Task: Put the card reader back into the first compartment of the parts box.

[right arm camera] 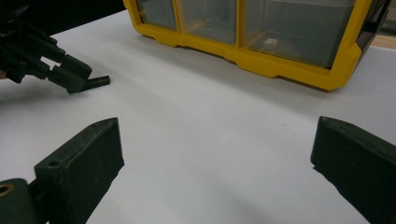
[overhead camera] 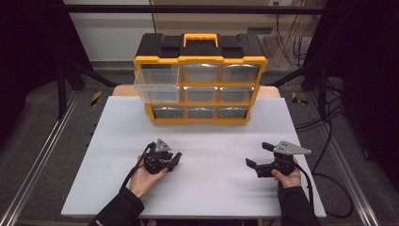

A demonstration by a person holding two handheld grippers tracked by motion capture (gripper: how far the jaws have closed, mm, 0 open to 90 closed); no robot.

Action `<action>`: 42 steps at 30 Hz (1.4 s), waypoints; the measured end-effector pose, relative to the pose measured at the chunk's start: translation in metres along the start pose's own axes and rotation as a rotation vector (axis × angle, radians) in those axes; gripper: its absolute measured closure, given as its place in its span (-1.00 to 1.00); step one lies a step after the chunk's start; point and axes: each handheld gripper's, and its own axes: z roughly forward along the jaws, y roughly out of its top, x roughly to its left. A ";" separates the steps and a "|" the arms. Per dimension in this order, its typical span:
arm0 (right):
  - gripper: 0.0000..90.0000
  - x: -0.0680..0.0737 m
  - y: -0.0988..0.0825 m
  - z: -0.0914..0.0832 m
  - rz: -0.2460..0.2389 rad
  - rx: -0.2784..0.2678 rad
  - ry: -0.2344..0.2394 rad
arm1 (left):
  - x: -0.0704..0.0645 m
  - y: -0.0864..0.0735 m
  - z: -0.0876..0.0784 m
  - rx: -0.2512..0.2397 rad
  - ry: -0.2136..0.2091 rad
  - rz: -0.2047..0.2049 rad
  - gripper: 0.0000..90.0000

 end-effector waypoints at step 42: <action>-0.95 0.000 0.000 0.000 -0.003 -0.001 -0.002 | 0.002 -0.001 0.002 0.013 -0.016 -0.036 0.61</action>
